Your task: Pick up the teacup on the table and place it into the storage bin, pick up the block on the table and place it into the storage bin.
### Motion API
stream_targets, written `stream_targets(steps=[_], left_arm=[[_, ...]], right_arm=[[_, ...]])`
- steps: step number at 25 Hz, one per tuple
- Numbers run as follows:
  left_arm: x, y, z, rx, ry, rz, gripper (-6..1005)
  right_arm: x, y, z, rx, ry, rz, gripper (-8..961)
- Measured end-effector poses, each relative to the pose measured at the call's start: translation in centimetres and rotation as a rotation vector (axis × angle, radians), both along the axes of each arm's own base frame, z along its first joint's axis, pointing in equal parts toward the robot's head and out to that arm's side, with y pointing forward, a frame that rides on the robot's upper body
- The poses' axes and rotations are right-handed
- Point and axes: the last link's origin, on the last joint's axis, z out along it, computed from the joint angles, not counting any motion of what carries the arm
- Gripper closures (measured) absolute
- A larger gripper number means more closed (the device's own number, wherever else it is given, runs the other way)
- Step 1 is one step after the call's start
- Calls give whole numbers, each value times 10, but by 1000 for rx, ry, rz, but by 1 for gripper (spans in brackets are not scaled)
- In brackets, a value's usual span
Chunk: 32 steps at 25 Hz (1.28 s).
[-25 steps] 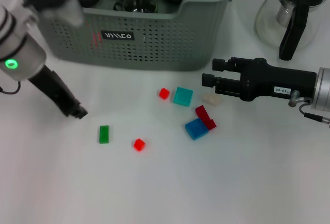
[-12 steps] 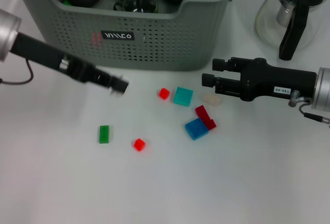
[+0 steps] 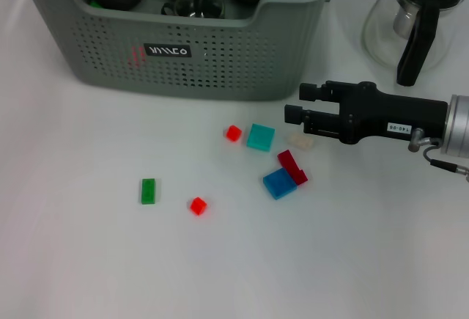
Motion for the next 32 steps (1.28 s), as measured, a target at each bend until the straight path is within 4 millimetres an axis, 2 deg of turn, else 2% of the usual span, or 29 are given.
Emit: stream_targets(steps=[4, 7, 10, 14, 17, 19, 20, 23, 26, 29, 31, 32], left_arm=[[16, 35, 11, 117, 67, 65, 793], [32, 63, 8, 162, 257, 93, 788], [41, 84, -7, 178, 510, 126, 784], [45, 100, -40, 190, 833, 143, 778], [45, 105, -64, 221, 994, 166, 773], [45, 107, -69, 240, 1027, 179, 770], [46, 110, -81, 286, 1096, 196, 769], [50, 110, -86, 313, 1117, 189, 764], [53, 107, -82, 318, 1082, 197, 760], [53, 96, -69, 298, 932, 217, 755], [47, 79, -56, 290, 759, 181, 645], [47, 79, -56, 290, 759, 181, 589]], right_arm=[[-1, 0, -1, -3, -3, 7, 312], [-1, 0, -2, -6, -6, 8, 312], [-2, 0, -2, -6, -6, 9, 312], [-2, 0, -2, -8, -6, 9, 312], [-2, 0, -2, -8, -6, 9, 312], [-2, 0, -2, -7, -6, 9, 312], [-2, 0, -2, -7, -6, 9, 312], [-2, 0, -2, -6, -6, 8, 312], [-2, 0, -2, -5, -6, 8, 312], [-2, 1, -2, -3, -4, 8, 312], [-2, 1, -1, -1, -3, 7, 312], [-2, 1, -1, 0, -2, 7, 312]])
